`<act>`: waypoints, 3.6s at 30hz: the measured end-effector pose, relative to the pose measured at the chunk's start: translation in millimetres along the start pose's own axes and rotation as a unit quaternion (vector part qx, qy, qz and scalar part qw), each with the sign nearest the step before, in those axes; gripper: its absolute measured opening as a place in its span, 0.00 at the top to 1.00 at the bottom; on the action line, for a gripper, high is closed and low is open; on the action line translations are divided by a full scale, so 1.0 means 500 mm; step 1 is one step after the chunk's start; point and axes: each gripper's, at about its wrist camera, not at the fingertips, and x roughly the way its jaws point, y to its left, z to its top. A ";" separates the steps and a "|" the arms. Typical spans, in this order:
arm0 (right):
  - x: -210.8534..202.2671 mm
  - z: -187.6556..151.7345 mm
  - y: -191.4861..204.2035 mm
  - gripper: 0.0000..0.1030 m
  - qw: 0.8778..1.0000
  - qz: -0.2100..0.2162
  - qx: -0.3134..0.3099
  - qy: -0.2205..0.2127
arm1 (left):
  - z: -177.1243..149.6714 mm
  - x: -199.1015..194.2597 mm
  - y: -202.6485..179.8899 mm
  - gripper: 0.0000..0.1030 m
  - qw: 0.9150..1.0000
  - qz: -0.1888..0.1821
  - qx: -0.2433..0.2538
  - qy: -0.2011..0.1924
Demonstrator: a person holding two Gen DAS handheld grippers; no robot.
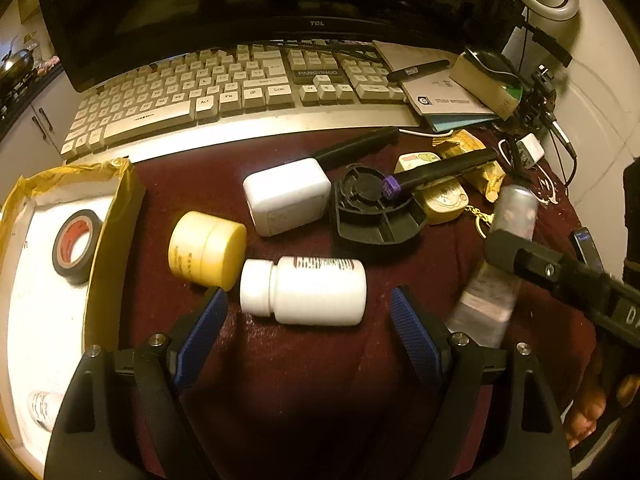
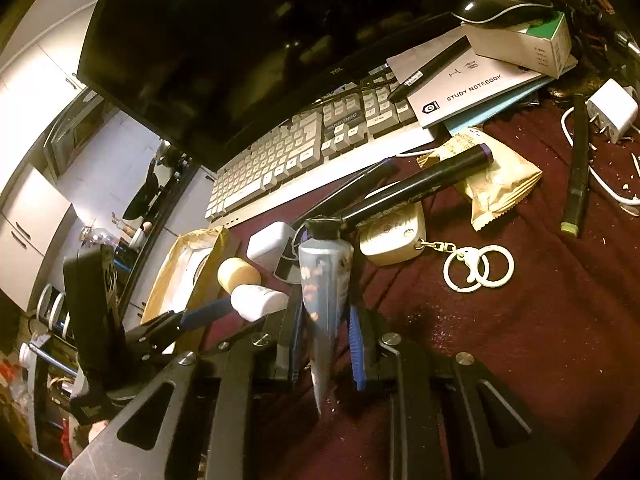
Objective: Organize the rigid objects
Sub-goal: 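Grasp the second white pill bottle with the left tool while the right tool holds the tube, then lift the pill bottle with the left tool while the right tool holds the tube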
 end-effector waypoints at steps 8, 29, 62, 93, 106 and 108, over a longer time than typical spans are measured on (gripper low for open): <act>0.004 -0.002 -0.002 0.83 1.000 -0.002 -0.003 0.003 | 0.010 0.032 -0.008 0.20 1.000 -0.003 0.011 0.006; -0.008 0.001 0.020 0.83 1.000 0.001 -0.020 -0.010 | -0.048 -0.034 0.016 0.41 0.998 -0.045 -0.027 -0.022; -0.018 -0.005 0.052 0.83 0.999 0.008 -0.038 -0.014 | -0.117 -0.122 0.064 0.41 0.995 -0.040 -0.075 -0.053; -0.021 0.000 0.099 0.83 0.998 0.021 -0.065 -0.018 | -0.126 -0.163 0.073 0.41 0.993 -0.042 -0.078 -0.076; -0.016 0.001 0.131 0.83 0.996 0.032 -0.083 -0.019 | -0.129 -0.178 0.080 0.41 0.992 -0.040 -0.082 -0.084; -0.015 0.002 0.134 0.83 0.996 0.033 -0.085 -0.019 | -0.130 -0.180 0.081 0.41 0.992 -0.040 -0.083 -0.085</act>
